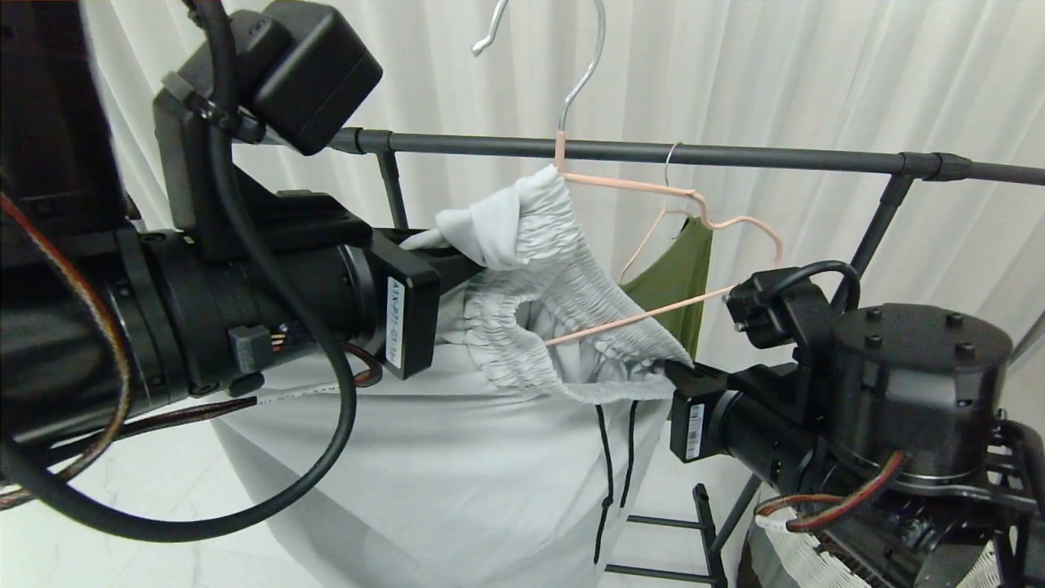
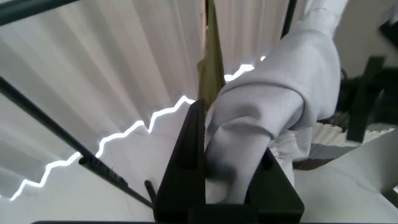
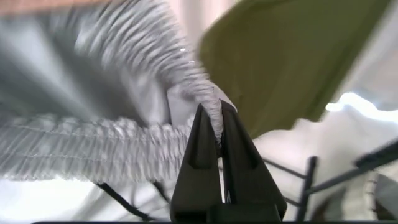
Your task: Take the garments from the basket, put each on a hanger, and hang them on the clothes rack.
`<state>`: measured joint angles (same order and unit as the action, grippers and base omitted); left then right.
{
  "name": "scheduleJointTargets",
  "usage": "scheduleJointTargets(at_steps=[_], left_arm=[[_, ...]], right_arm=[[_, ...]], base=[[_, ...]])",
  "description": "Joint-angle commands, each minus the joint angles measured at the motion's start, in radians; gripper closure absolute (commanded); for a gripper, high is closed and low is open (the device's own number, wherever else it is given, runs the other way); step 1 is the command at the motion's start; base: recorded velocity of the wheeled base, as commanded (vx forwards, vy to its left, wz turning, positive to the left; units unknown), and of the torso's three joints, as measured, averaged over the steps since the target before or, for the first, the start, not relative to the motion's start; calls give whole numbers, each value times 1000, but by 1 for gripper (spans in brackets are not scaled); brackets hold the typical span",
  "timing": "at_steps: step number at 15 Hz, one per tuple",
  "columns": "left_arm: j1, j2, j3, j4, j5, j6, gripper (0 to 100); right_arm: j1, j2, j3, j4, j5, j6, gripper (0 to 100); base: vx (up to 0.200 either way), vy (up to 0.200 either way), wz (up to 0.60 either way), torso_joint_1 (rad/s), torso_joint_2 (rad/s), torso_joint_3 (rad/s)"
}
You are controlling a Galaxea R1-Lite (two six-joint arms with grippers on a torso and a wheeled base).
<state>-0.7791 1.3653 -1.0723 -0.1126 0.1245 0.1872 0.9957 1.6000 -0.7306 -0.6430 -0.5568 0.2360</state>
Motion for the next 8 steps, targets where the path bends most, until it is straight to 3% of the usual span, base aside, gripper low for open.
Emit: scheduleJointTargets(at_steps=[1,5,8], left_arm=[[18,-9,17,-1,4,0,100],[20,-28,54,-1,6,1,100],[83,-55,114,-2,6,107,100]], right_arm=[[-60,-35,4,0,-3,-15,100],[-155,-51,0,-4,-3,-44,100],[-192,-58,4,-4,-3,-70,100]], base=[[0,0,0,0,0,0],[0,0,0,0,0,0],[0,0,0,0,0,0]])
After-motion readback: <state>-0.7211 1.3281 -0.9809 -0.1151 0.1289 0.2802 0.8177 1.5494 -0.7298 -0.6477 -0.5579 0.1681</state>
